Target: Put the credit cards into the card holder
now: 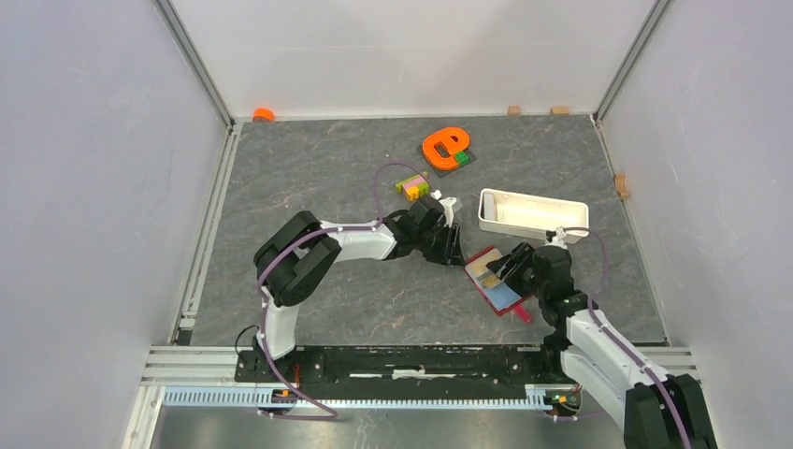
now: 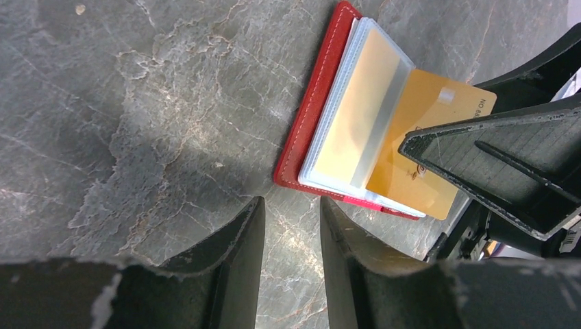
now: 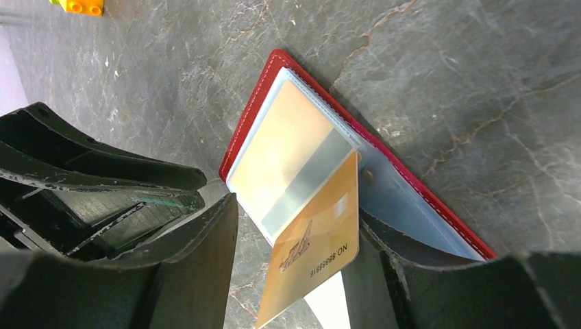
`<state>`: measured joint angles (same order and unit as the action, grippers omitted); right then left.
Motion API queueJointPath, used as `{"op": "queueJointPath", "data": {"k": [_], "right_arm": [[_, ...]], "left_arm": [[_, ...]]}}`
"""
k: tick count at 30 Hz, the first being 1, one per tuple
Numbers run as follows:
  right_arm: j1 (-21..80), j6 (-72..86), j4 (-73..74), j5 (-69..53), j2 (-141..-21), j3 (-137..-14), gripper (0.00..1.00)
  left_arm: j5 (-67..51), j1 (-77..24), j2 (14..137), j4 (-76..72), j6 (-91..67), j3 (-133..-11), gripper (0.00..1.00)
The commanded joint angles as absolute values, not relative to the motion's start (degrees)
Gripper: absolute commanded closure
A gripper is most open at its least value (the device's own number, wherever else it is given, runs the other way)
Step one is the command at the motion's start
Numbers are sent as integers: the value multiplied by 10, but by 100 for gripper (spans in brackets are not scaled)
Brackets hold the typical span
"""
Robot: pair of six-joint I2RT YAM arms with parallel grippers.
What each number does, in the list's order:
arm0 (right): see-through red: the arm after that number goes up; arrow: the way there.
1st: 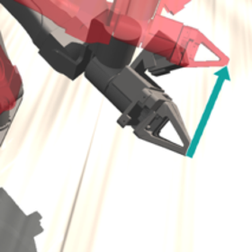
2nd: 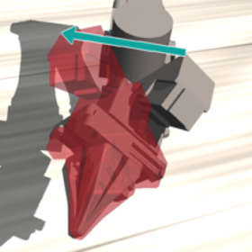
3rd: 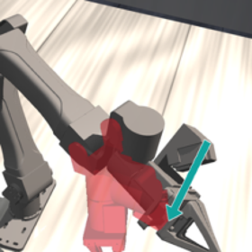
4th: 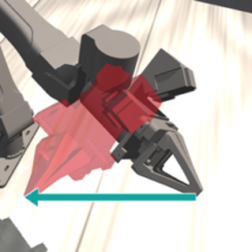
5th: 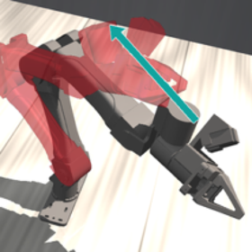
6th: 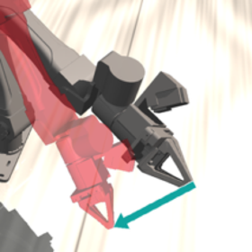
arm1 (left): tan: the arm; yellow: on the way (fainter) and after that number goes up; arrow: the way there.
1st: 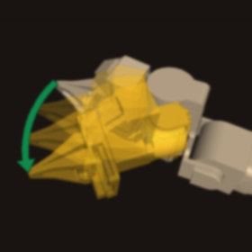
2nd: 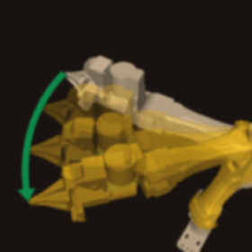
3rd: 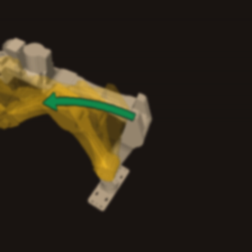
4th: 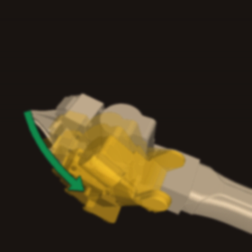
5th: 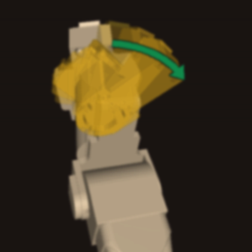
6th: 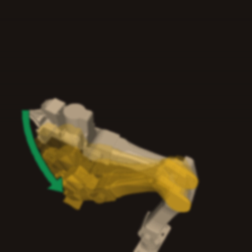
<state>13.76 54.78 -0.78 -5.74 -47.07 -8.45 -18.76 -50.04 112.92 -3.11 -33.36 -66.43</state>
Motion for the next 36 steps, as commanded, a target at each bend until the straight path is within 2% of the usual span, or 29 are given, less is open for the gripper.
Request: {"op": "queueJointPath", "data": {"k": [1,5,16,21,30,36], "right_arm": [[135,553,63,-11,-449,-106,42],[135,560,76,-10,-437,-104,46],[135,567,59,-28,-435,-74,90],[135,566,5,-77,-478,-36,100],[161,521,-36,-93,-529,-87,100],[219,483,-45,-94,-598,-164,100]], "left_arm": [[-206,-506,1139,-55,-319,-687,58],[-209,-509,1146,-57,-319,-696,59],[-203,-514,1126,-59,-314,-698,60],[-184,-514,1083,-62,-317,-653,60],[-130,-511,911,-47,-342,-531,60],[-121,-509,777,-21,-376,-458,54]]}}
